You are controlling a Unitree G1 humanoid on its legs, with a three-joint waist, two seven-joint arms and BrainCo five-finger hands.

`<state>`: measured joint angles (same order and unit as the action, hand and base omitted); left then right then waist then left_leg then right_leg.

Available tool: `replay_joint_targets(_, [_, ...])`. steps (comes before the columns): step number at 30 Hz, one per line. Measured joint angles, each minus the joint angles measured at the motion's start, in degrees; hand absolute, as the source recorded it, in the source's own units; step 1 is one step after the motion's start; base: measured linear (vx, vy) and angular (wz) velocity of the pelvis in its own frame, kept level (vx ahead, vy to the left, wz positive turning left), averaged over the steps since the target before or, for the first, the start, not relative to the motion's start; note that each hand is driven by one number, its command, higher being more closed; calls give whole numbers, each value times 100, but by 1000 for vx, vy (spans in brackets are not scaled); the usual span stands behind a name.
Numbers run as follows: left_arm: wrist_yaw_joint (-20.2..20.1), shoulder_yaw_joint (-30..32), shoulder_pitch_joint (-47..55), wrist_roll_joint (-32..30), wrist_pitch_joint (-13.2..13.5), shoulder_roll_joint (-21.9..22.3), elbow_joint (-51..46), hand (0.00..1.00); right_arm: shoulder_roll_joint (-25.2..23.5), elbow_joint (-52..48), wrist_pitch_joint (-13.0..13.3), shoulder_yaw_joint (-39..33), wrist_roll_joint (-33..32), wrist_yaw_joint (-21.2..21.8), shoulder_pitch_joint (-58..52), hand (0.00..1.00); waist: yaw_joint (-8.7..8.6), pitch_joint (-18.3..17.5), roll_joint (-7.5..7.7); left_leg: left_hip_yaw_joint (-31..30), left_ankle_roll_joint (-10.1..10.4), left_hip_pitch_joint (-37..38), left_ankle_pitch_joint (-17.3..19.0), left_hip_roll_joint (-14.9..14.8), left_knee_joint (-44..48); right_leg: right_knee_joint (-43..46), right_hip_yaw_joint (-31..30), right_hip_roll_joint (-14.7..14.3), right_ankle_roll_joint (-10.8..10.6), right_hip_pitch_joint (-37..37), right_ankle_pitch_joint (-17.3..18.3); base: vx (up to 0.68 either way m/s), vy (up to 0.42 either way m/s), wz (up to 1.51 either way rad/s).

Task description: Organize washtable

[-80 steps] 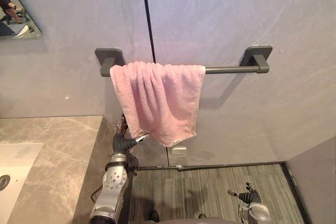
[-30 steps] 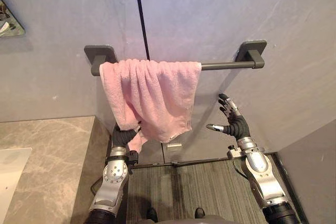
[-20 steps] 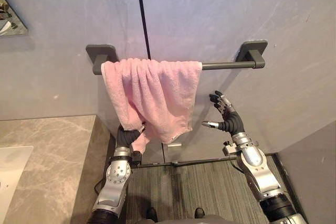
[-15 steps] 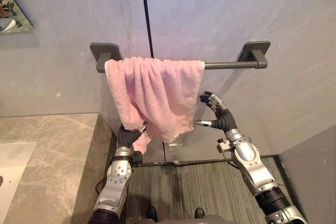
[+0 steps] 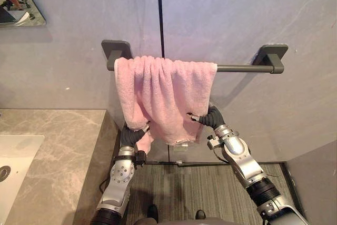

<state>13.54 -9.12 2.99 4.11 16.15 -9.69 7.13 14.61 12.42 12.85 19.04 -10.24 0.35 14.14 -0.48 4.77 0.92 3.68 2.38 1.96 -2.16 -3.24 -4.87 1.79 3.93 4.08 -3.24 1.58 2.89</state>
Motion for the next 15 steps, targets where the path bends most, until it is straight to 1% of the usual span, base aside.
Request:
replay_joint_targets(7, [-88, 10, 1, -2, 0, 0, -2, 100, -75, 0, 0, -170, 8, -16, -19, 100, 4, -5, 8, 41, 0, 24, 1, -4, 1, 6, -52, -3, 0, 1, 0, -14, -2, -2])
replay_joint_targets(15, [-91, 76, 49, -5, 5, 4, -250, 100, -81, -232, 7, -790, 11, -57, -367, 100, -2, -11, 18, 82, 0, 58, 1, -8, -13, 6, -87, -6, -1, 8, 0, -2, 0, -1])
